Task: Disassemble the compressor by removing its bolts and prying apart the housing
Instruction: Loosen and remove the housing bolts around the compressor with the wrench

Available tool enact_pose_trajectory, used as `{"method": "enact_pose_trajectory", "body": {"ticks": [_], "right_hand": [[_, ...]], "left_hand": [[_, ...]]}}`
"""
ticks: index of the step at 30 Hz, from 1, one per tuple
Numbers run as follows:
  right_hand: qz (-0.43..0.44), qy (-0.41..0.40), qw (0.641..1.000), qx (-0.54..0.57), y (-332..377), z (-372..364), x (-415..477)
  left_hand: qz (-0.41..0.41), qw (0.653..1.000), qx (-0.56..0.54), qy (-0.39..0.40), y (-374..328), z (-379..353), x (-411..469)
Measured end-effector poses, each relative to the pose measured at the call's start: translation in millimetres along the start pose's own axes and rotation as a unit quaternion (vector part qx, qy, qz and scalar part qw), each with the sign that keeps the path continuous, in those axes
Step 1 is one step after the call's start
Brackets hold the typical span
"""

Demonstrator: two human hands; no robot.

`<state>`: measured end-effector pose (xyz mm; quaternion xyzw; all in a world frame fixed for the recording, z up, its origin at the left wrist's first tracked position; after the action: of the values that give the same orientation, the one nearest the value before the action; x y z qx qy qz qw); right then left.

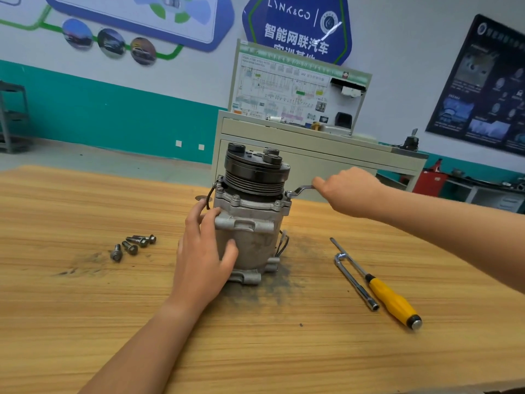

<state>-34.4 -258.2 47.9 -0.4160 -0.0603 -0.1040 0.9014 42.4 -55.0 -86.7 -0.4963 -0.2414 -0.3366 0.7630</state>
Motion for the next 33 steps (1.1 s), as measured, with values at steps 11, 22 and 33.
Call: {"method": "enact_pose_trajectory", "body": {"ticks": [11,22,33], "right_hand": [[-0.092,-0.273,0.939,0.189,15.6,-12.3,26.9],[-0.127,-0.053,0.961,0.239,13.8,4.9,-51.4],[-0.051,0.051,0.997,0.011,30.5,33.6,-33.6]], "left_hand": [[0.032,0.999,-0.026,-0.002,4.0,-5.1,-1.5],[0.020,1.000,-0.014,0.001,3.2,-4.5,0.1],[0.027,0.999,-0.025,-0.003,7.1,-2.1,1.1]]}}
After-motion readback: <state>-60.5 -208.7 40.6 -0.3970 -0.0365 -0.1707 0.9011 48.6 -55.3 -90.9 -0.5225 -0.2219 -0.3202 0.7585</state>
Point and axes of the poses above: each hand's wrist, its own x-axis towards the middle knuckle, its own z-axis out of the back of the hand, y = z × x, the point moved 4 cm from there along x, towards the middle knuckle, and after that the axes turned 1 degree about -x, right-handed, at the moved point
